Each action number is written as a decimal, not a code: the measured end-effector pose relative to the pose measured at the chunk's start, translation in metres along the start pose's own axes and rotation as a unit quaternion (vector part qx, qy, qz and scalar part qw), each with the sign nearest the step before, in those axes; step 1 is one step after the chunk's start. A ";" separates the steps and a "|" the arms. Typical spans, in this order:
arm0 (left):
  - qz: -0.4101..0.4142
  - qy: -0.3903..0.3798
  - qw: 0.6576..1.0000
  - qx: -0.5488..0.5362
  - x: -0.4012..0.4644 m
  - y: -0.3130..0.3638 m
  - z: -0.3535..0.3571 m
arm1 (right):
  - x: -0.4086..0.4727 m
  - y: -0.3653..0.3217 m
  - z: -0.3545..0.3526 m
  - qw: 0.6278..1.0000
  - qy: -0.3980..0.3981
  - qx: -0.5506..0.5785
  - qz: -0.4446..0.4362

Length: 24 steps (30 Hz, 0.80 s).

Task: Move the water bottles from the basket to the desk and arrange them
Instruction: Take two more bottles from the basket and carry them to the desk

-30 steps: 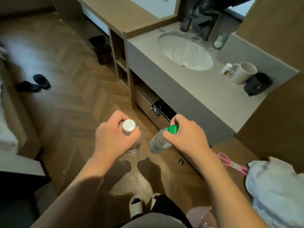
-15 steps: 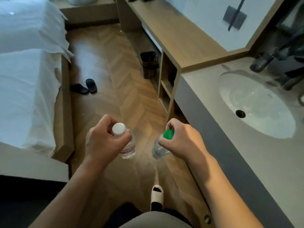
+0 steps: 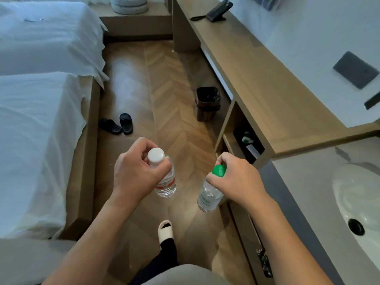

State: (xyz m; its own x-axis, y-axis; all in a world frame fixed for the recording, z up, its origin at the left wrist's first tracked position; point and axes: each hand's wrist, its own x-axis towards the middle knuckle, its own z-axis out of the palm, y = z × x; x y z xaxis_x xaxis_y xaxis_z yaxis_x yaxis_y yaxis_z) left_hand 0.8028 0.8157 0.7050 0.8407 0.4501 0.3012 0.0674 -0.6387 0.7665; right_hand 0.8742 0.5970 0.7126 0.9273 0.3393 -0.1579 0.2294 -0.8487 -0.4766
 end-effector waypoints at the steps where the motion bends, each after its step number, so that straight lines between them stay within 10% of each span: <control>1: -0.002 0.000 1.000 -0.003 0.022 -0.006 0.001 | 0.021 -0.007 -0.001 1.000 0.000 -0.008 0.000; 24: -0.024 0.028 0.999 0.016 0.505 -0.104 0.100 | 0.524 -0.094 -0.053 0.998 -0.025 0.040 -0.036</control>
State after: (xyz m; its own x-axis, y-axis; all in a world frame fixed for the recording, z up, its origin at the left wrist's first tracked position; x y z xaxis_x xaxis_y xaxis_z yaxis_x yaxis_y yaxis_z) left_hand 1.2743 1.0468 0.7202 0.8051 0.5138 0.2963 0.1241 -0.6345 0.7629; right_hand 1.3540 0.8331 0.7201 0.8928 0.4202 -0.1624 0.2694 -0.7869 -0.5553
